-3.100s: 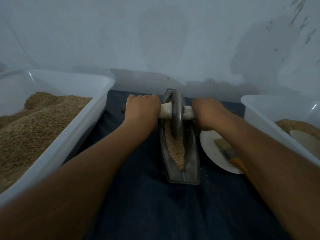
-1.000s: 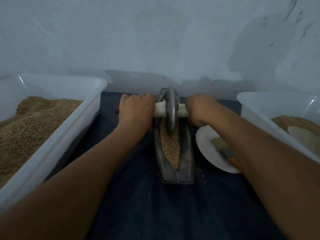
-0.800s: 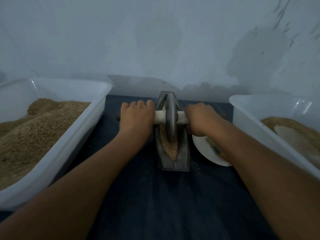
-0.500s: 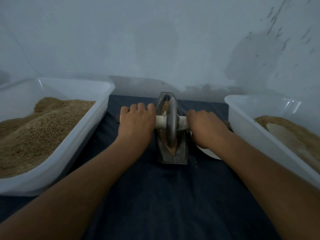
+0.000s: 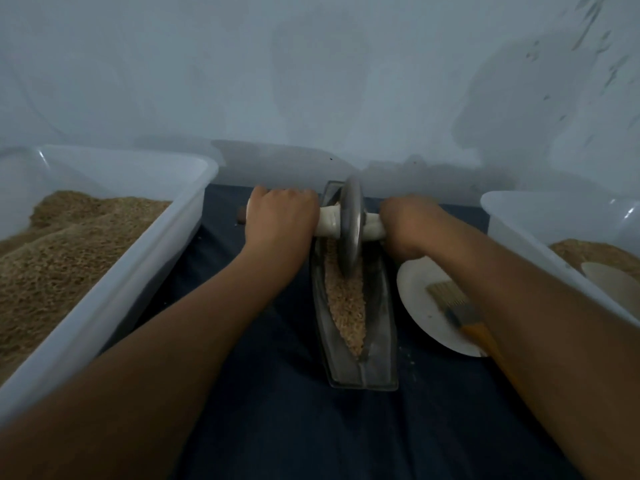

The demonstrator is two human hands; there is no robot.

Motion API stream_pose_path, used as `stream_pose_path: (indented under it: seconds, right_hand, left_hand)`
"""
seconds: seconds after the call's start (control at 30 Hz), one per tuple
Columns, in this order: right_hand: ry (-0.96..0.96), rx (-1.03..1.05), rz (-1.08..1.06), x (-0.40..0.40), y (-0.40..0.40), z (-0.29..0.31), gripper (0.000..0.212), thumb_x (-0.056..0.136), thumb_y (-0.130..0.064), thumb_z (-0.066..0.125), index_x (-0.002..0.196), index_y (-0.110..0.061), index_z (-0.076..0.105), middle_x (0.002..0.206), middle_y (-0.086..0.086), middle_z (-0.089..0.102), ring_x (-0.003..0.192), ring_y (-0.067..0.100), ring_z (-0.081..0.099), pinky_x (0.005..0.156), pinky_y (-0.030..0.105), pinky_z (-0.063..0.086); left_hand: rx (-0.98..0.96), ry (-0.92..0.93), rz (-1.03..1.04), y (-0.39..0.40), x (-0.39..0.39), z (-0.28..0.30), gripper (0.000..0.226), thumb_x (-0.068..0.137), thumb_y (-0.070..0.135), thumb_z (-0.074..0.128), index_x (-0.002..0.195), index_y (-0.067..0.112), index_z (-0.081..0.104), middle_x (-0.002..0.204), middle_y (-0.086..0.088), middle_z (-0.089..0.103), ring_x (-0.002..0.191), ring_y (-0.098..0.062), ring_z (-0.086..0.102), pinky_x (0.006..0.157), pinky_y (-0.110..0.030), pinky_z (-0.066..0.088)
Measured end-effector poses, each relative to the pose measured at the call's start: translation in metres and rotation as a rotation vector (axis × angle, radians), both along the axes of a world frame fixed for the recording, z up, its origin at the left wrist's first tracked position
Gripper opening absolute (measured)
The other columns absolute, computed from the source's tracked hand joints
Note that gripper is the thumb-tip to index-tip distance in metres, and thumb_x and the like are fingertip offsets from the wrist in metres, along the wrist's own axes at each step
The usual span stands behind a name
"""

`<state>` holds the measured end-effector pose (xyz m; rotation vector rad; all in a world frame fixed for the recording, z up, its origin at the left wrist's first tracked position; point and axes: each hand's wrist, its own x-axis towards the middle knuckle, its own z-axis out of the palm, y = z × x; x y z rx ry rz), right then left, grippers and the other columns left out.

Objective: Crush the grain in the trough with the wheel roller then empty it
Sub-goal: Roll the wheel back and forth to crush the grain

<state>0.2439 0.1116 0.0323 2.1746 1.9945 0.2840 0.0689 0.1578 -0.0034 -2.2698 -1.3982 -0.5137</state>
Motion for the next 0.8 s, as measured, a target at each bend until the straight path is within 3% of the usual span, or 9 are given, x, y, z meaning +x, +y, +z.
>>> stream_pose_path:
  seconds: [0.1,0.17,0.4,0.53,0.6,0.67,0.8]
  right_hand:
    - [0.093,-0.064,-0.030,0.009,0.012,0.002,0.025,0.087,-0.025,0.068,0.106,-0.009,0.063,0.089,0.006,0.060,0.078,0.023,0.058,0.066,0.029,0.040]
    - [0.079,-0.104,-0.035,0.011,0.021,0.005,0.025,0.084,-0.026,0.071,0.100,-0.011,0.061,0.077,0.003,0.053,0.069,0.020,0.053,0.066,0.030,0.043]
    - [-0.008,-0.010,0.016,-0.003,0.025,0.011,0.018,0.083,-0.014,0.068,0.099,-0.009,0.063,0.071,0.005,0.050,0.061,0.019,0.048,0.062,0.030,0.042]
    - [-0.012,0.036,0.022,-0.005,0.002,0.005,0.024,0.083,-0.012,0.068,0.105,-0.008,0.062,0.093,0.013,0.062,0.078,0.026,0.056,0.065,0.031,0.040]
    - [-0.013,0.050,0.032,-0.006,-0.012,0.000,0.018,0.084,-0.013,0.068,0.099,-0.010,0.059,0.104,0.015,0.065,0.089,0.029,0.062,0.066,0.031,0.040]
    - [0.005,0.082,0.041,-0.008,-0.027,-0.005,0.020,0.085,-0.015,0.068,0.095,-0.013,0.051,0.105,0.015,0.063,0.091,0.030,0.061,0.066,0.032,0.038]
    - [-0.006,0.194,0.087,-0.014,-0.063,-0.013,0.023,0.089,-0.014,0.064,0.106,-0.008,0.050,0.103,0.013,0.063,0.090,0.030,0.060,0.064,0.031,0.029]
  left_hand:
    - [0.047,0.016,-0.008,0.015,0.009,0.004,0.024,0.087,0.009,0.059,0.080,0.022,0.041,0.076,0.000,0.057,0.067,-0.022,0.050,0.072,-0.034,0.028]
    - [0.041,0.025,-0.012,0.022,0.011,0.005,0.018,0.088,0.010,0.058,0.083,0.022,0.046,0.083,-0.001,0.062,0.072,-0.024,0.057,0.072,-0.034,0.028]
    - [-0.111,-0.002,0.025,0.017,-0.003,-0.004,0.021,0.086,0.020,0.065,0.097,0.018,0.048,0.095,-0.004,0.064,0.085,-0.026,0.062,0.072,-0.035,0.029]
    - [-0.045,-0.013,0.028,0.000,-0.007,-0.008,0.026,0.083,0.016,0.067,0.102,0.017,0.049,0.098,-0.004,0.063,0.087,-0.026,0.061,0.072,-0.035,0.027]
    - [-0.014,-0.018,0.022,-0.012,-0.009,-0.008,0.026,0.083,0.014,0.065,0.102,0.017,0.048,0.098,-0.004,0.062,0.089,-0.026,0.061,0.073,-0.036,0.027]
    - [0.007,-0.015,0.024,-0.024,-0.011,-0.008,0.027,0.082,0.014,0.065,0.101,0.017,0.046,0.099,-0.005,0.061,0.090,-0.026,0.059,0.073,-0.036,0.028]
    - [-0.009,-0.006,0.013,-0.053,-0.021,-0.008,0.035,0.079,0.016,0.066,0.103,0.017,0.041,0.102,-0.007,0.057,0.093,-0.027,0.056,0.078,-0.038,0.035]
